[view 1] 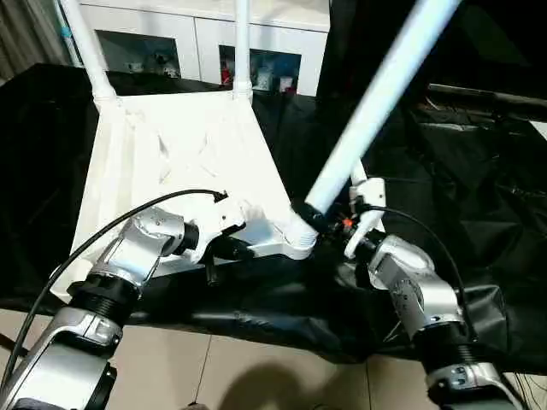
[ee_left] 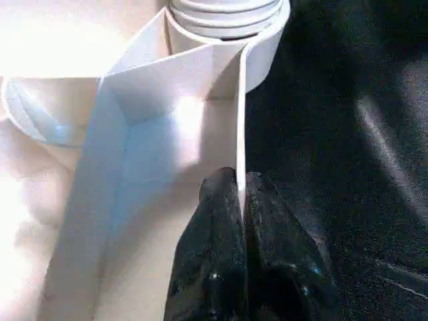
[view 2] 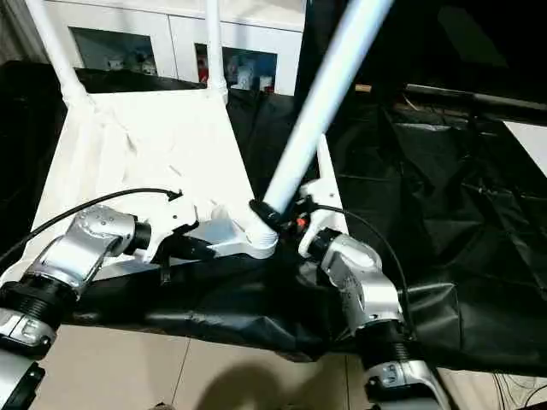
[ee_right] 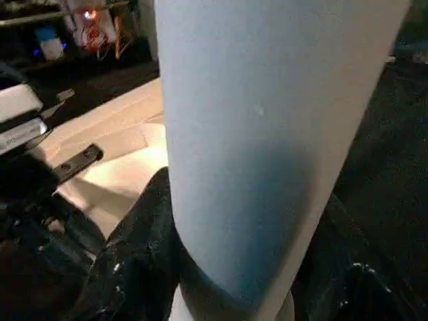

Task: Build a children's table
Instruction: Insert table leg to table base

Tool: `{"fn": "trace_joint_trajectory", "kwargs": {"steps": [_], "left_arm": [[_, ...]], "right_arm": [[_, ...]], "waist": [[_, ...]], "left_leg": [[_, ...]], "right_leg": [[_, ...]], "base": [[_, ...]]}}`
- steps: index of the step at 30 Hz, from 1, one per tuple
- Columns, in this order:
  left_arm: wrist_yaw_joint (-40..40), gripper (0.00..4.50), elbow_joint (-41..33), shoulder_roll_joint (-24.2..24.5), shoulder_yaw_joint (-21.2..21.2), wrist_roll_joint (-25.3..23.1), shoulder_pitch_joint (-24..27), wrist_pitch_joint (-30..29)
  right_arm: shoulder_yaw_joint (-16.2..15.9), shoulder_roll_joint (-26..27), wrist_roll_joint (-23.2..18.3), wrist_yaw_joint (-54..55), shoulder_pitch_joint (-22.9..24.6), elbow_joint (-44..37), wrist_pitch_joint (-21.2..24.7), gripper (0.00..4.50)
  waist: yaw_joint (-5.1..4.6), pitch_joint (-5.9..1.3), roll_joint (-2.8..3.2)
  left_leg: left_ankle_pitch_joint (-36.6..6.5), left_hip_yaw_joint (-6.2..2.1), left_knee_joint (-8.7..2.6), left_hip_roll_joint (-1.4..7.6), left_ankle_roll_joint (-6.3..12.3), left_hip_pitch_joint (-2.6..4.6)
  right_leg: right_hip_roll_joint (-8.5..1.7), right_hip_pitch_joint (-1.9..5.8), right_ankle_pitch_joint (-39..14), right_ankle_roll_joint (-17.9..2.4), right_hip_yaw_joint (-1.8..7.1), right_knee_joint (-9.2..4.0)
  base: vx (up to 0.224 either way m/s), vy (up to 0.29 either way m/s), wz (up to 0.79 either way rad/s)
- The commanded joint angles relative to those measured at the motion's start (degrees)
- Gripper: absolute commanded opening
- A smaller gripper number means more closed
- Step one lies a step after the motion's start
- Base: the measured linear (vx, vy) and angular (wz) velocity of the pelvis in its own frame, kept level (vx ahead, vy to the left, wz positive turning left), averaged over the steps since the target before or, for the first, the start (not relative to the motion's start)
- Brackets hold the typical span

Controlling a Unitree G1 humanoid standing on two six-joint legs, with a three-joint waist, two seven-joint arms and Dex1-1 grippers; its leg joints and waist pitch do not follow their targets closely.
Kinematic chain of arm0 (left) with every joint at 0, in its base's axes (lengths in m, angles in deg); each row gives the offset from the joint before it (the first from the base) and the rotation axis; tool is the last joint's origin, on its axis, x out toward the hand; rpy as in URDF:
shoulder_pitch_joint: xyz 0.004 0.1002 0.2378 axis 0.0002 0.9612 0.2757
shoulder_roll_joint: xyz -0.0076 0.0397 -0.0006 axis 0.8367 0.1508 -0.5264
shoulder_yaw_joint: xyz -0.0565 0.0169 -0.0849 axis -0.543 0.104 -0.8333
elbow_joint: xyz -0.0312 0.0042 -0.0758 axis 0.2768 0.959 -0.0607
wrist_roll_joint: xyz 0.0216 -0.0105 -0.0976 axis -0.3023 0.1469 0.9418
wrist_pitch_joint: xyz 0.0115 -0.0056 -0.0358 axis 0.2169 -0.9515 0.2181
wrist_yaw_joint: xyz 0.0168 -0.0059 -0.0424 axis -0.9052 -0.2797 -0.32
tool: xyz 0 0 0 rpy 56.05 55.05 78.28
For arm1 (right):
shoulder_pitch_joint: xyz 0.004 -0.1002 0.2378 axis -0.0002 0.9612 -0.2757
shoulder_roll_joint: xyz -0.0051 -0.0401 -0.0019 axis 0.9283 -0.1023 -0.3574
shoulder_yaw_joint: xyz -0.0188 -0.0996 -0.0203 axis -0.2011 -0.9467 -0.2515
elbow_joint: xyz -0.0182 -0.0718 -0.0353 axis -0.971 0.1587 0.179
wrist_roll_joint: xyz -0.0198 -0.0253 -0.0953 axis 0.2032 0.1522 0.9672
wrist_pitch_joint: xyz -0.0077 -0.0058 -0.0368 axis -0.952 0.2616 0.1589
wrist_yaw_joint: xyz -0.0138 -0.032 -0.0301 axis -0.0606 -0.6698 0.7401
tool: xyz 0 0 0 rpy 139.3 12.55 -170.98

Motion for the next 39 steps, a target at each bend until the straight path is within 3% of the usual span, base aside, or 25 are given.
{"fn": "trace_joint_trajectory", "kwargs": {"steps": [1,2,4,12,25,35,39], "left_arm": [[0.1,0.0,-0.4,0.0,-0.3,1.1,-0.6,1.2],[0.2,0.0,-0.5,0.0,-0.2,1.0,-0.5,1.3],[0.2,0.0,-0.6,0.0,-0.1,0.9,-0.4,1.3],[1.1,0.0,-1.2,0.1,0.4,0.9,0.4,1.9],[3.0,0.0,-2.9,0.7,0.9,1.4,1.3,1.9],[4.9,0.0,-4.0,1.2,1.0,2.3,2.3,2.9],[8.9,0.0,-6.6,2.0,1.4,4.4,3.7,3.6]], "right_arm": [[-4.5,-2.1,4.6,-2.7,1.6,3.3,3.7,1.86],[-5.1,-2.4,4.9,-3.6,1.3,3.2,4.0,1.86],[-6.0,-2.9,5.2,-4.9,0.8,3.2,4.6,1.85],[-8.9,-4.1,7.1,-7.8,-0.8,5.9,5.5,1.85],[-8.3,-2.9,8.3,-8.4,-6.7,13.8,4.5,1.85],[-9.4,-3.1,10.1,-9.6,-7.0,19.3,2.5,1.85],[-9.3,-3.7,10.4,-12.4,-6.7,21.7,-0.7,1.85]], "waist": [[0.08,-3.87,0.58],[-0.02,-3.8,0.02],[0.0,-3.75,0.33],[-0.19,-3.73,-0.16],[-0.65,-3.69,-0.3],[-1.21,-3.72,-0.41],[-1.61,-3.85,-0.41]], "left_leg": [[-6.7,-0.64,-3.81,2.52,1.78,0.07],[-6.7,-0.61,-3.8,2.53,1.95,-0.02],[-6.9,-0.65,-3.83,2.57,1.99,0.04],[-7.9,-0.69,-3.91,2.69,1.87,0.11],[-10.2,-0.86,-4.17,2.81,0.84,0.17],[-12.4,-1.0,-4.33,2.91,0.29,0.16],[-11.8,-1.0,-4.35,2.95,0.68,0.02]], "right_leg": [[-4.8,3.44,-4.9,-14.2,2.44,-4.11],[-4.76,3.42,-5.7,-13.9,2.41,-4.17],[-4.88,3.3,-6.8,-13.6,2.48,-4.28],[-4.92,3.01,-9.0,-13.1,2.43,-4.42],[-4.95,2.81,-11.6,-12.7,2.44,-4.66],[-5.01,2.61,-13.6,-12.5,2.46,-4.92],[-4.9,2.68,-11.6,-13.1,2.45,-4.77]], "base": [[0.0,0.0,0.0],[0.0,0.0,0.0],[0.0,0.0,0.0],[0.0,0.0,0.0],[0.0,0.0,0.0],[0.0,0.0,0.0],[0.0,0.0,0.0]]}}
